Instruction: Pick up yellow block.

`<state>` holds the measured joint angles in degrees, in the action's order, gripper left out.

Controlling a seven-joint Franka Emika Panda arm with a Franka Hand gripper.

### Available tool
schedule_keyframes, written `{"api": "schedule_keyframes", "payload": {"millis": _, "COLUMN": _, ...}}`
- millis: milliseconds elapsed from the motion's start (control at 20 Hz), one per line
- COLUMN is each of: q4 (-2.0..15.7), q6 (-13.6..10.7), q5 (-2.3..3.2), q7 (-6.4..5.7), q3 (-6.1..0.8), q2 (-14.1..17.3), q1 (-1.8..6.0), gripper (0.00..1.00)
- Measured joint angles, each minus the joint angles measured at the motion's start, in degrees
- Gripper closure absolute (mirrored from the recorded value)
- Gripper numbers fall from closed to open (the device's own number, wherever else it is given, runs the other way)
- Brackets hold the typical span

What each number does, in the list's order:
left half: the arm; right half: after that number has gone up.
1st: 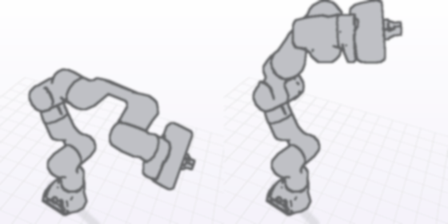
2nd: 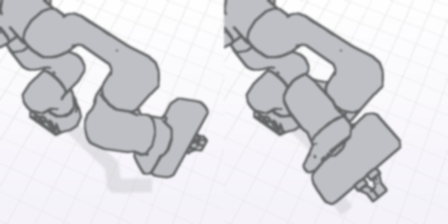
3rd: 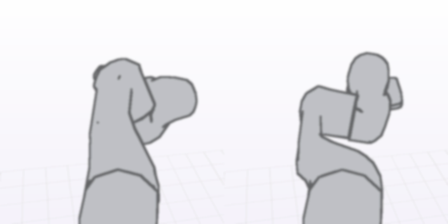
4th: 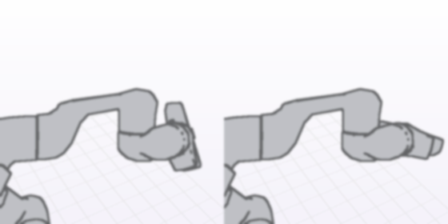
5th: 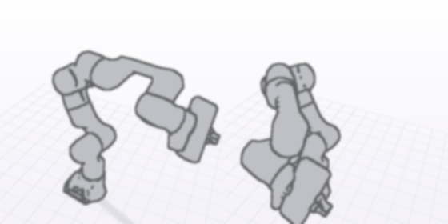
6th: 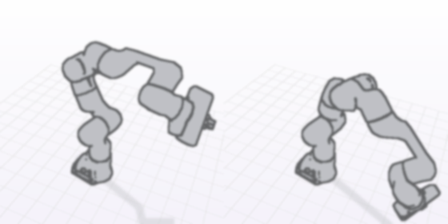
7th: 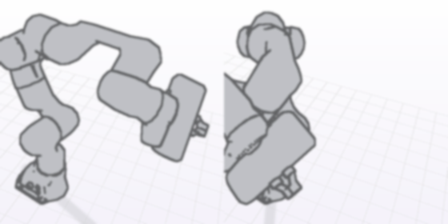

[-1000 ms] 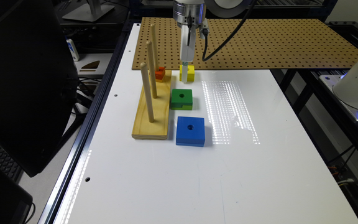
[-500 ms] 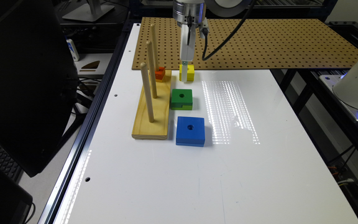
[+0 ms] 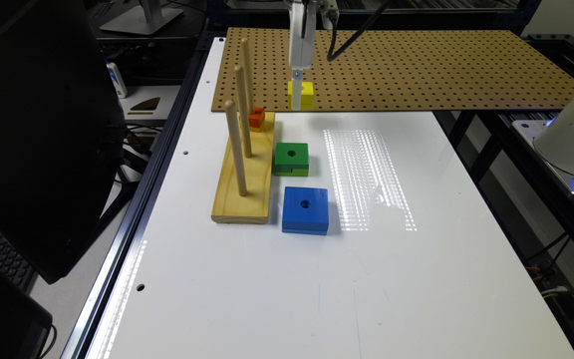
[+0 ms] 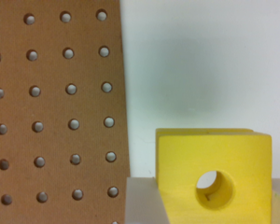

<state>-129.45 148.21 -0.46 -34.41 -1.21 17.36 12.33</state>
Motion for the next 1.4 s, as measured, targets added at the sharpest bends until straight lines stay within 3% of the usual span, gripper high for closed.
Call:
{"api": "schedule_keyframes", "payload": {"millis": 250, "q4": -0.01, "q6": -0.3, "q5": 0.00, "q7": 0.00, "q3": 0.00, "q2": -0.9, "q1": 0.00, "gripper": 1.00}}
{"api": "schedule_keyframes", "payload": {"millis": 600, "q4": -0.02, "q6": -5.7, "q5": 0.00, "q7": 0.00, "q3": -0.01, "q2": -6.2, "q1": 0.00, "gripper": 1.00}}
{"api": "schedule_keyframes", "payload": {"millis": 950, "q4": 0.00, "q6": -6.5, "q5": 0.00, "q7": 0.00, "q3": -0.02, "q2": -7.4, "q1": 0.00, "gripper": 1.00}}
{"api": "schedule_keyframes", "payload": {"millis": 1200, "q4": 0.02, "q6": -11.7, "q5": 0.00, "q7": 0.00, "q3": -0.02, "q2": -13.0, "q1": 0.00, "gripper": 1.00}}
{"api": "schedule_keyframes", "payload": {"millis": 1400, "q4": 0.00, "q6": -12.9, "q5": 0.00, "q7": 0.00, "q3": -0.03, "q2": -14.2, "q1": 0.00, "gripper": 1.00}}
